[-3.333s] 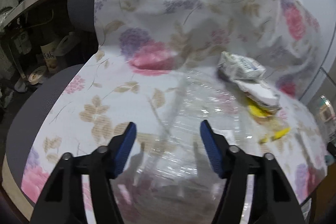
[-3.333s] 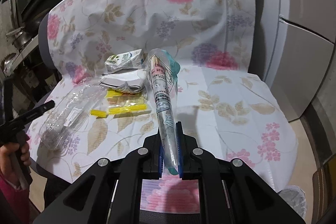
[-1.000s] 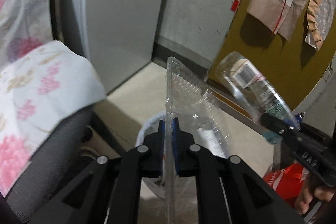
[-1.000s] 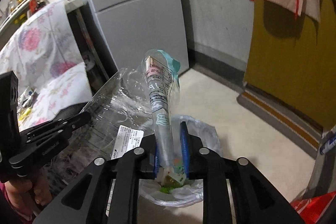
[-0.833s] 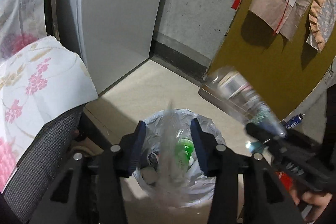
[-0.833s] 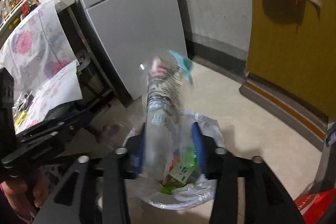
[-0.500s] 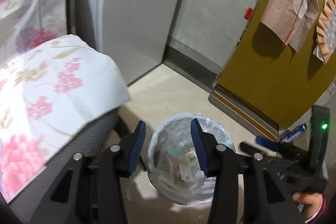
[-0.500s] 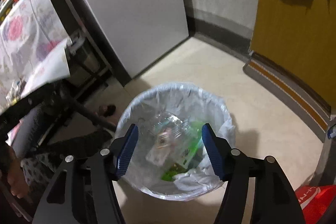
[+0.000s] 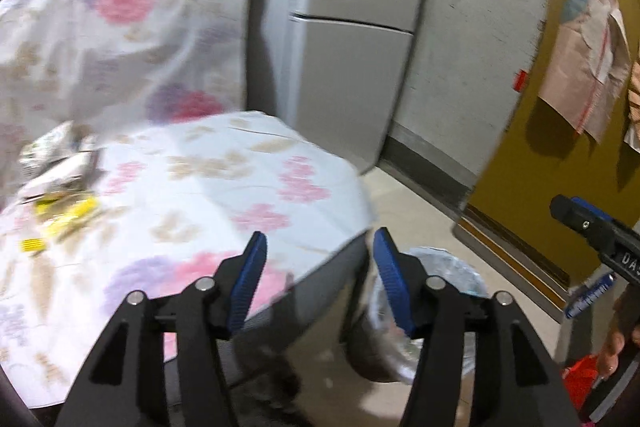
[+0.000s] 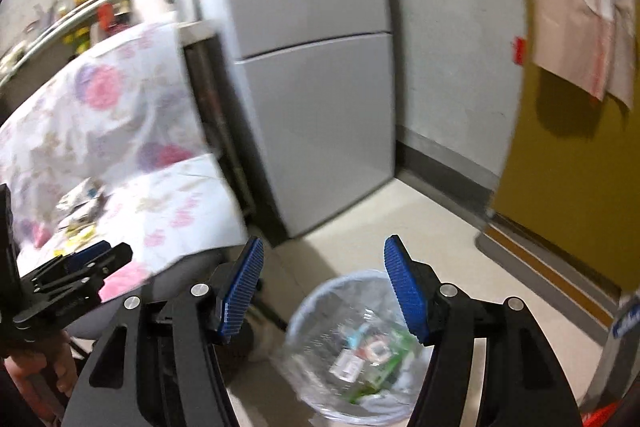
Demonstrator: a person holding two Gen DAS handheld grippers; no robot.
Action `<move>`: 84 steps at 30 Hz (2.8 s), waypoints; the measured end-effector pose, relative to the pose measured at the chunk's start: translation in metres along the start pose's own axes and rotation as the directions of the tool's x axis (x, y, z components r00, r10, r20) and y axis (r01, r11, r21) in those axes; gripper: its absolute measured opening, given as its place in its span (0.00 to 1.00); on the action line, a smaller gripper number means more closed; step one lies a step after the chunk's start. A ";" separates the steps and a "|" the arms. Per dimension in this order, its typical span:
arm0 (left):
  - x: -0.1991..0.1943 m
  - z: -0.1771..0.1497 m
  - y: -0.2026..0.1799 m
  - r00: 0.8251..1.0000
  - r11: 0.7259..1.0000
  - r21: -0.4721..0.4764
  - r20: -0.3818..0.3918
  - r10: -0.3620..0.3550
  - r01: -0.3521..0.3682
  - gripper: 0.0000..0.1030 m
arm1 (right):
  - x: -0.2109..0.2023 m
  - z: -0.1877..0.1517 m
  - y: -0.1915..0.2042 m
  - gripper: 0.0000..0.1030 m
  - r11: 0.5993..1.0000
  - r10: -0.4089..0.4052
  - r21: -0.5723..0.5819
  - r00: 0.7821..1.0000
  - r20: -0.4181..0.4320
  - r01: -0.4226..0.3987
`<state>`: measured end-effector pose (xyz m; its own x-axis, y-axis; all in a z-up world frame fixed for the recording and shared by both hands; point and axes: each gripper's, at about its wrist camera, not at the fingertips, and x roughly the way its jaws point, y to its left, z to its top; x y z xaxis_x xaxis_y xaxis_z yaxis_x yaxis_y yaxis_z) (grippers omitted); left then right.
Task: Collect trash
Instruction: 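Move both open grippers back over the chair, then reach the open right gripper toward the white milk carton, then grasp the white milk carton with the left gripper while the right reaches the white paper bag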
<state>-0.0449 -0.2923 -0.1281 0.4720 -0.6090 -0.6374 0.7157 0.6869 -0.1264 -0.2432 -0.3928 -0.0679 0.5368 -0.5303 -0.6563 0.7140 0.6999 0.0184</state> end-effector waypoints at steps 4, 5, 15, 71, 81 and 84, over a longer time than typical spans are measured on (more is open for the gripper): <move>-0.013 -0.004 0.031 0.996 0.997 -0.028 -0.046 0.077 -0.078 0.70 | 0.005 0.004 0.044 0.62 0.993 0.085 -0.083 0.996 -0.020 -0.086; -0.017 -0.006 0.043 0.995 0.995 -0.048 -0.052 0.089 -0.092 0.70 | 0.007 0.006 0.055 0.62 0.989 0.106 -0.103 0.994 -0.026 -0.108; -0.067 -0.016 0.148 0.958 0.937 -0.199 -0.031 0.286 -0.287 0.82 | 0.029 0.026 0.179 0.63 0.911 0.292 -0.279 0.953 -0.081 -0.303; -0.041 -0.006 0.376 0.841 0.724 -0.433 -0.207 0.500 -0.537 0.82 | 0.246 0.071 0.473 0.17 0.675 0.459 -0.440 0.804 -0.379 -0.593; -0.066 -0.006 0.391 0.814 0.666 -0.492 -0.182 0.552 -0.561 0.82 | 0.210 0.024 0.499 0.17 0.361 0.516 -0.458 0.583 -0.627 -0.812; -0.075 -0.008 0.392 0.820 0.659 -0.517 -0.171 0.547 -0.547 0.82 | 0.198 0.024 0.497 0.17 0.367 0.534 -0.454 0.584 -0.612 -0.812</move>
<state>0.1962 0.0260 -0.1355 0.6899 -0.0557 -0.7217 -0.0529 0.9905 -0.1270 0.2283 -0.1616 -0.1702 0.4195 0.3571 -0.8346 -0.3776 0.9047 0.1973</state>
